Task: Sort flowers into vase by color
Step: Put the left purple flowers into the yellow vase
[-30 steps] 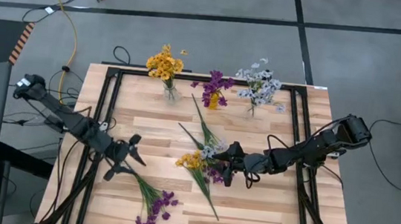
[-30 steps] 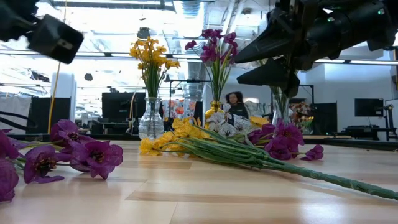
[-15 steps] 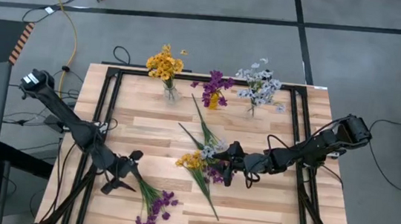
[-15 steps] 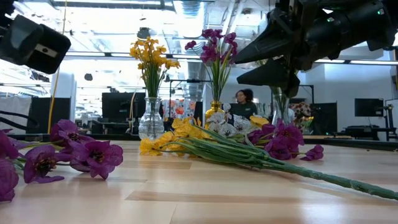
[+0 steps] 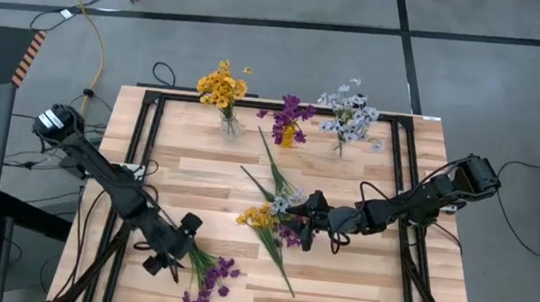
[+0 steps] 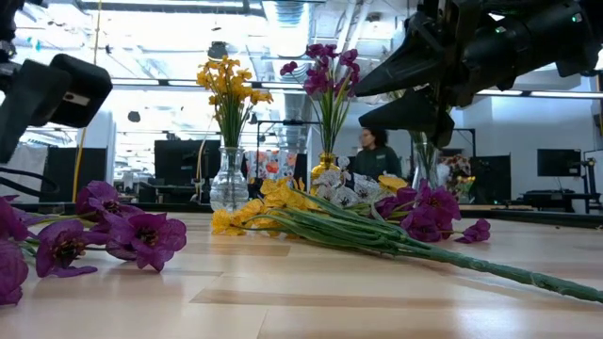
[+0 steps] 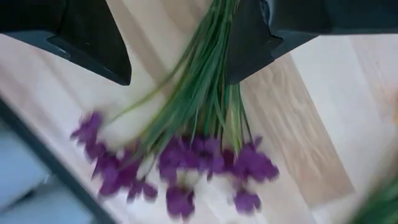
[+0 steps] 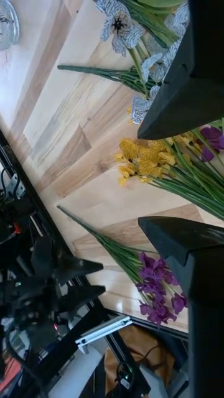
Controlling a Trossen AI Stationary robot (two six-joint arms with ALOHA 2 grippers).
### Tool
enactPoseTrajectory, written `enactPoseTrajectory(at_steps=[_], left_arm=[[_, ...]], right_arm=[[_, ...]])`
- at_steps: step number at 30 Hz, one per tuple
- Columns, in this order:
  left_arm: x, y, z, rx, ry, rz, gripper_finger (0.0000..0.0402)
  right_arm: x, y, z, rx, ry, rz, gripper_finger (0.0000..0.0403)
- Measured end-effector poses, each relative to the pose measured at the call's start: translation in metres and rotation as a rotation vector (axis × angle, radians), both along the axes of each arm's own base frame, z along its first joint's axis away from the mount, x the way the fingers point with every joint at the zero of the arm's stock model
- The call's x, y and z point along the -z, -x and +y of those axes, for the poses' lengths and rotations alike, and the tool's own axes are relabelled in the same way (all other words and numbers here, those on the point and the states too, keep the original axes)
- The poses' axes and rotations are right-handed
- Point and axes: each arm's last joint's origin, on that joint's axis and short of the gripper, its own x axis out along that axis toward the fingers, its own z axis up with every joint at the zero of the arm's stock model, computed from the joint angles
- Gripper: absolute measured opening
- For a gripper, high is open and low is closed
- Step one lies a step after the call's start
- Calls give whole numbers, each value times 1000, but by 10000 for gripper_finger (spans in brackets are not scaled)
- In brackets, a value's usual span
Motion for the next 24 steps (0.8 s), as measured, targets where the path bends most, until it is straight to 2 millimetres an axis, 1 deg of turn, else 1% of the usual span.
enactPoseTrajectory(at_steps=[5,8,13,24], left_arm=[[5,-12,-7,4,-126,46,254],[10,-17,-10,-10,-172,59,254],[20,-19,-13,29,-261,141,254],[34,-25,-17,30,-291,176,254]], right_arm=[[0,0,0,0,0,0,240],[0,0,0,0,0,0,240],[0,0,0,0,0,0,240],[0,0,0,0,0,1,240]])
